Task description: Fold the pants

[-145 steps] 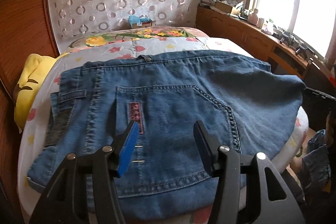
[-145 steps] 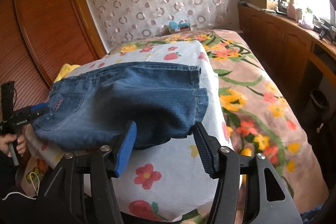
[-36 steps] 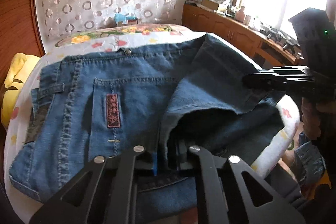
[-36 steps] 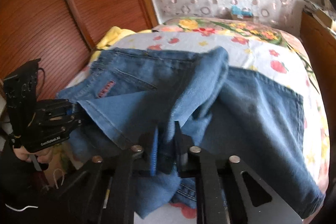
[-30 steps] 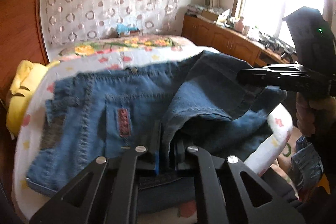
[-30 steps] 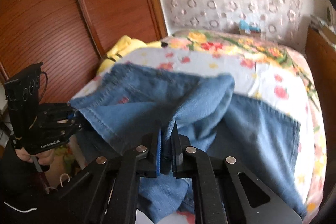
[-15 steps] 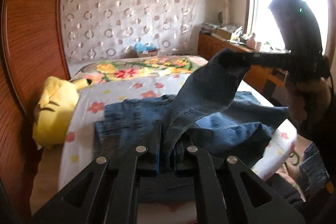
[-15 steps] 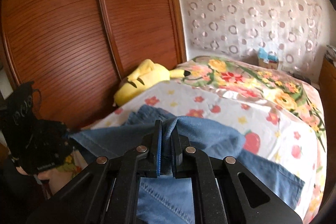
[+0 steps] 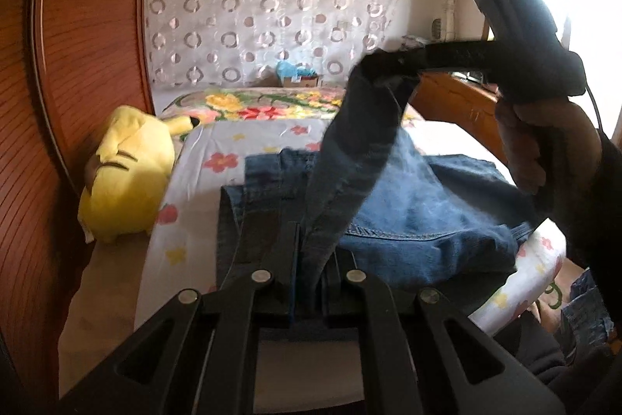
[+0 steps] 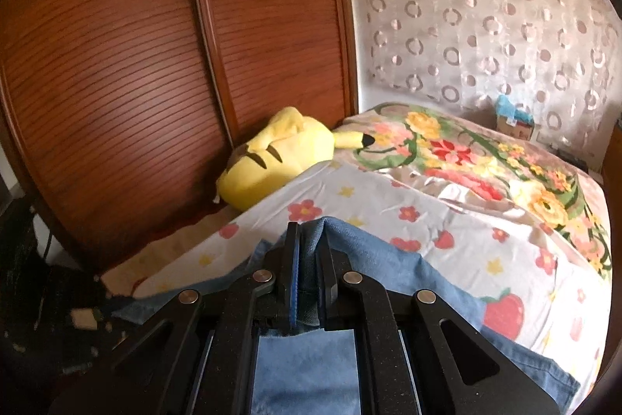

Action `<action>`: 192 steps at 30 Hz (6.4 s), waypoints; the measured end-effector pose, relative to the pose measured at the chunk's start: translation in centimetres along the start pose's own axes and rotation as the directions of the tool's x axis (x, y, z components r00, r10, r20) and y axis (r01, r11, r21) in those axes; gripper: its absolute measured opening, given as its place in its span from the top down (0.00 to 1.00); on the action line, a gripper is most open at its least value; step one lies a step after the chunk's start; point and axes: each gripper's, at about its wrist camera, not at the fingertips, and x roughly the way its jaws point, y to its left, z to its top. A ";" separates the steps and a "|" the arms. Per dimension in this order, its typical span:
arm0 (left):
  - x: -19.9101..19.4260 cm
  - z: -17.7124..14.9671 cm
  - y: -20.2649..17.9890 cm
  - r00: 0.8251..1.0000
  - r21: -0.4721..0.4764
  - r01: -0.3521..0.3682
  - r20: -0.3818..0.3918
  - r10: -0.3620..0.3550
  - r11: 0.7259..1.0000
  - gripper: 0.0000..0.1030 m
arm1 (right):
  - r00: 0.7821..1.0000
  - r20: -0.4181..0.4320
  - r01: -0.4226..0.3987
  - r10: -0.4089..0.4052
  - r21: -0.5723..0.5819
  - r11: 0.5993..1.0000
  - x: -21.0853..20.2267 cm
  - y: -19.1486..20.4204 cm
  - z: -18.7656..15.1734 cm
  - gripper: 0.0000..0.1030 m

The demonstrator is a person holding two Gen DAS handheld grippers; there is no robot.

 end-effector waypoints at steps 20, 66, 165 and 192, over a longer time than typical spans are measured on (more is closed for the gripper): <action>4.4 -3.4 3.1 0.986 -0.085 -0.086 -0.153 0.072 0.993 0.78 | 0.999 -0.028 0.036 -0.036 0.026 0.999 3.7 0.9 -0.4 0.51; 5.0 -3.2 3.6 0.992 -0.102 -0.068 -0.110 0.057 0.992 0.91 | 0.976 -0.146 0.194 -0.164 0.218 0.957 -5.3 -8.5 -20.4 0.50; 6.8 -2.2 -11.5 0.993 0.052 0.079 -0.095 -0.073 0.996 0.57 | 0.880 -0.291 0.458 -0.376 0.302 0.836 -17.8 -20.0 -26.5 0.50; 3.2 -0.9 -8.6 0.999 0.012 0.041 -0.025 -0.041 0.999 0.57 | 0.962 0.046 0.264 -0.269 0.084 0.961 -19.3 -10.7 -10.1 0.89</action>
